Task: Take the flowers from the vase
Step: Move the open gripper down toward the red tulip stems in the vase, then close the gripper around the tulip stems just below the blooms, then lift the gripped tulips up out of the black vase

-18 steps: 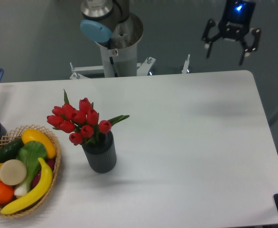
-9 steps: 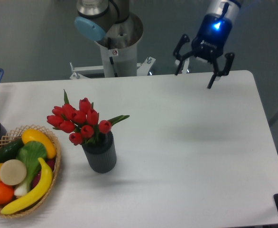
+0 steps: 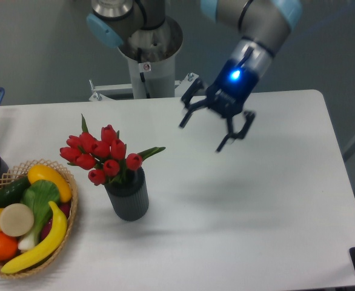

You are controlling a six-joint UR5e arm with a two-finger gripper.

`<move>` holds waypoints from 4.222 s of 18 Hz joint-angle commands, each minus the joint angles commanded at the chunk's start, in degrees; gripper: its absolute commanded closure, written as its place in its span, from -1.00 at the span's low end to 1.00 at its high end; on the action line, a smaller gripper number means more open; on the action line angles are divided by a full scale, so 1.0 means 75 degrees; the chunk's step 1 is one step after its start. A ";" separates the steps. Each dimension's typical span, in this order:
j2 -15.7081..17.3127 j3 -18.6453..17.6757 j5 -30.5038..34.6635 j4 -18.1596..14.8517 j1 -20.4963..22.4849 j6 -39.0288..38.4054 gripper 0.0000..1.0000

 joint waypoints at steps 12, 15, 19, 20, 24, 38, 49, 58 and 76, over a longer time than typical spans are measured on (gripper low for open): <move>-0.0117 -0.0164 0.0493 0.0012 -0.1020 0.0492 -1.00; -0.0258 -0.0164 0.0469 0.0035 -0.1185 0.0761 -1.00; -0.0399 -0.0211 0.0387 0.0140 -0.1302 0.0868 -1.00; -0.0434 -0.0234 0.0317 0.0175 -0.1325 0.0856 -1.00; -0.0469 -0.0223 0.0106 0.0176 -0.1431 0.0798 -1.00; -0.0598 -0.0199 -0.0621 0.0199 -0.1490 0.0681 0.36; -0.0329 -0.0094 -0.0902 0.0199 -0.1349 -0.0081 0.42; 0.0092 0.0363 -0.1371 0.0199 -0.1150 -0.1042 0.42; 0.1089 0.0691 -0.2156 0.0199 -0.0834 -0.2648 0.42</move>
